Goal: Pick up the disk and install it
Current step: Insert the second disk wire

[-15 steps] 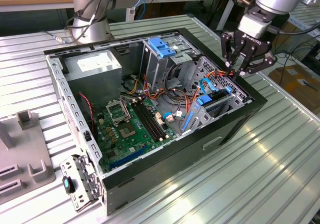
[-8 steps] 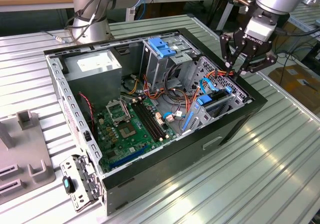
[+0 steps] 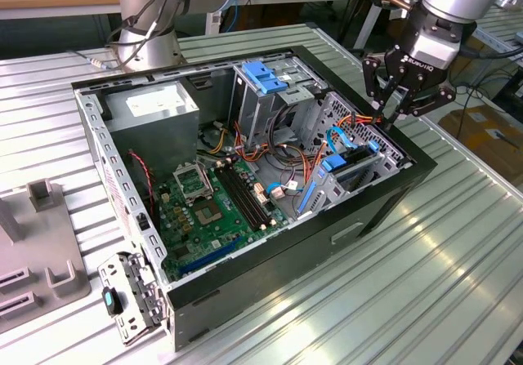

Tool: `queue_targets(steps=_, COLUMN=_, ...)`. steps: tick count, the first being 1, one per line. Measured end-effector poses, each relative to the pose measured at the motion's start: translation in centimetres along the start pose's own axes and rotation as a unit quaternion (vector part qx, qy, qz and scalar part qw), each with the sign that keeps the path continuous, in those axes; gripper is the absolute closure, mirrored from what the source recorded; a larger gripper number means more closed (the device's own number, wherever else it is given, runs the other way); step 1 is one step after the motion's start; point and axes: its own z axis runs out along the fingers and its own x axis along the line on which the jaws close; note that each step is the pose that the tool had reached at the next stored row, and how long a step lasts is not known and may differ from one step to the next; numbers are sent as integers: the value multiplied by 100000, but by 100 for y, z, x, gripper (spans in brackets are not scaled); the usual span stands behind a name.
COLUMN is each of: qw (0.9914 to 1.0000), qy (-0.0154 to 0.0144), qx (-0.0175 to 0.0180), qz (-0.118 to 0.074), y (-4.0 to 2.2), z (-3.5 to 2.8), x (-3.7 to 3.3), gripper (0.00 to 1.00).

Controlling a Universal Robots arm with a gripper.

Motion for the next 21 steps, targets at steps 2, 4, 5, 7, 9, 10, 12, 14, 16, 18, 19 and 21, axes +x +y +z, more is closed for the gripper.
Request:
queue_targets(steps=2, qw=99999, qy=-13, qx=11, qz=-341, y=0, z=0, x=0, gripper=70)
queue_targets(steps=4, qw=99999, qy=-11, qx=12, qz=-357, y=0, z=0, x=0, gripper=70)
queue_targets(steps=5, qw=99999, qy=-12, qx=12, qz=-361, y=0, z=0, x=0, gripper=70)
queue_targets(steps=7, qw=99999, qy=-12, qx=12, qz=-372, y=0, z=0, x=0, gripper=70)
queue_targets(steps=9, qw=99999, qy=-13, qx=13, qz=-385, y=0, z=0, x=0, gripper=70)
queue_targets(steps=10, qw=99999, qy=-14, qx=14, qz=-391, y=0, z=0, x=1, gripper=70)
queue_targets(steps=12, qw=99999, qy=-12, qx=14, qz=-394, y=-5, z=0, x=4, gripper=70)
queue_targets(steps=14, qw=99999, qy=-13, qx=15, qz=-410, y=-20, z=1, x=12, gripper=70)
queue_targets(steps=16, qw=99999, qy=-19, qx=17, qz=-514, y=-42, z=2, x=25, gripper=70)
queue_targets(steps=18, qw=99998, qy=-24, qx=22, qz=-601, y=-65, z=4, x=37, gripper=70)
queue_targets(steps=19, qw=99998, qy=-22, qx=21, qz=-638, y=-84, z=4, x=43, gripper=70)
queue_targets(steps=21, qw=99998, qy=-26, qx=24, qz=-697, y=-121, z=6, x=51, gripper=70)
